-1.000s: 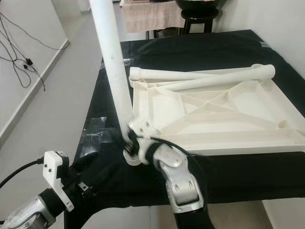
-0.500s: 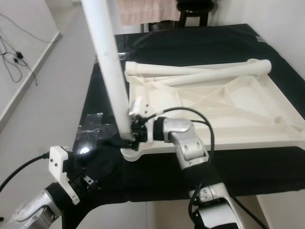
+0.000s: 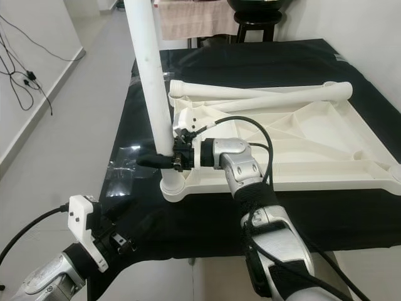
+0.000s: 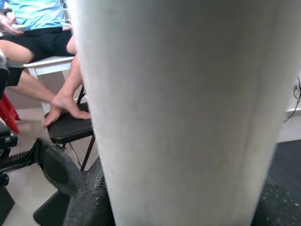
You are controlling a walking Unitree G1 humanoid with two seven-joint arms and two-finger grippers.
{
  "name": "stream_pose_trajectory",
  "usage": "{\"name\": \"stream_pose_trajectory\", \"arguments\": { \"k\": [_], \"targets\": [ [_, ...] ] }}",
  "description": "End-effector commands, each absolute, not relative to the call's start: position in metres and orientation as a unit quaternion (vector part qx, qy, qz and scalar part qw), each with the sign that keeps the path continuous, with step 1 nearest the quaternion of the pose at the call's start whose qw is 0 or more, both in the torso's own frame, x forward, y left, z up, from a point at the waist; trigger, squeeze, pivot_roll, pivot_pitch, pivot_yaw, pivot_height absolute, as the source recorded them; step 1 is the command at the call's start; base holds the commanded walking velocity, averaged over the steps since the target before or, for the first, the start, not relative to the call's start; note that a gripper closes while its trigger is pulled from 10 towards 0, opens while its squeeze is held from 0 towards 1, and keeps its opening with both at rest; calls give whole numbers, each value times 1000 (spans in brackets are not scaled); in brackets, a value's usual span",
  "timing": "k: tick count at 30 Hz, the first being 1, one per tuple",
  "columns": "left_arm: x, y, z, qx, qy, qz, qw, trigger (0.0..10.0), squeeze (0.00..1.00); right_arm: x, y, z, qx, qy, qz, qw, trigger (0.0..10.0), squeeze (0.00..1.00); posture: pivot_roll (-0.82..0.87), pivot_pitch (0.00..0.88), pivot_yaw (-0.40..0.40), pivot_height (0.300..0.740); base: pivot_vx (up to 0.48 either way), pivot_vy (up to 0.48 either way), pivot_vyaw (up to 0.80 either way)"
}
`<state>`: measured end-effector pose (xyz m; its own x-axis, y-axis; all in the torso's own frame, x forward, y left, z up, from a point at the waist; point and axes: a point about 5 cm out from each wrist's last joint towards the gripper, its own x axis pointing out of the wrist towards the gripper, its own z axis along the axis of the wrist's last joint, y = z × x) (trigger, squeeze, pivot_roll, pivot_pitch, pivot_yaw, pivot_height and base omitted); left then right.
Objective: Building children table
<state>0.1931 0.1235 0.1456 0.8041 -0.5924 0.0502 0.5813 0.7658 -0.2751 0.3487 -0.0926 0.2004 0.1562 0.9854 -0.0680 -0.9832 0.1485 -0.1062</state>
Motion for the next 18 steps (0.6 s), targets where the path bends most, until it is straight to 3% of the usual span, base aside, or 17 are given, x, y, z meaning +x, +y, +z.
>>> {"name": "stream_pose_trajectory", "arguments": {
  "k": [1,2,4,5,6,9,12,13,15,16,17,18],
  "targets": [
    [191,124,147,-126,16,-311,942,10000,0,336,-100,180,-72,33,633,770,0,0,-9,113,31,740,0,0,0],
    [189,125,148,-120,15,-310,943,10000,0,329,-94,162,-89,63,510,853,0,0,-5,123,20,740,0,0,0],
    [189,125,148,-120,15,-310,943,10000,0,329,-94,162,-89,63,510,853,0,0,-5,123,20,740,0,0,0],
    [189,126,148,-117,13,-309,944,10000,0,322,-95,154,-56,70,323,942,0,0,-9,123,22,740,0,0,0],
    [190,128,149,-115,12,-307,945,10000,0,298,-89,152,-76,63,307,947,0,0,-35,143,58,740,0,0,0],
    [190,128,148,-115,12,-305,945,10000,0,292,-86,152,-60,68,308,947,0,0,-52,114,65,740,0,0,0],
    [190,129,147,-116,16,-305,945,10000,0,292,-77,146,-48,85,372,923,0,0,-13,120,55,740,0,0,0],
    [191,129,147,-115,19,-308,944,10000,0,295,-73,141,-40,99,380,919,4745,0,-25,118,71,740,0,0,0],
    [191,129,147,-115,20,-309,944,10000,0,295,-70,136,-51,112,387,914,4745,0,-25,118,71,740,0,0,0],
    [191,130,147,-116,21,-307,944,10000,0,294,-69,136,-39,113,400,909,10000,0,-16,122,71,740,0,0,0],
    [191,130,147,-117,21,-306,945,10000,0,294,-67,139,-24,105,431,896,10000,1000,-17,119,70,740,0,0,0],
    [191,130,147,-117,21,-306,945,10000,0,294,-67,139,-24,105,431,896,10000,1000,-17,119,70,740,0,0,0]
  ]
}}
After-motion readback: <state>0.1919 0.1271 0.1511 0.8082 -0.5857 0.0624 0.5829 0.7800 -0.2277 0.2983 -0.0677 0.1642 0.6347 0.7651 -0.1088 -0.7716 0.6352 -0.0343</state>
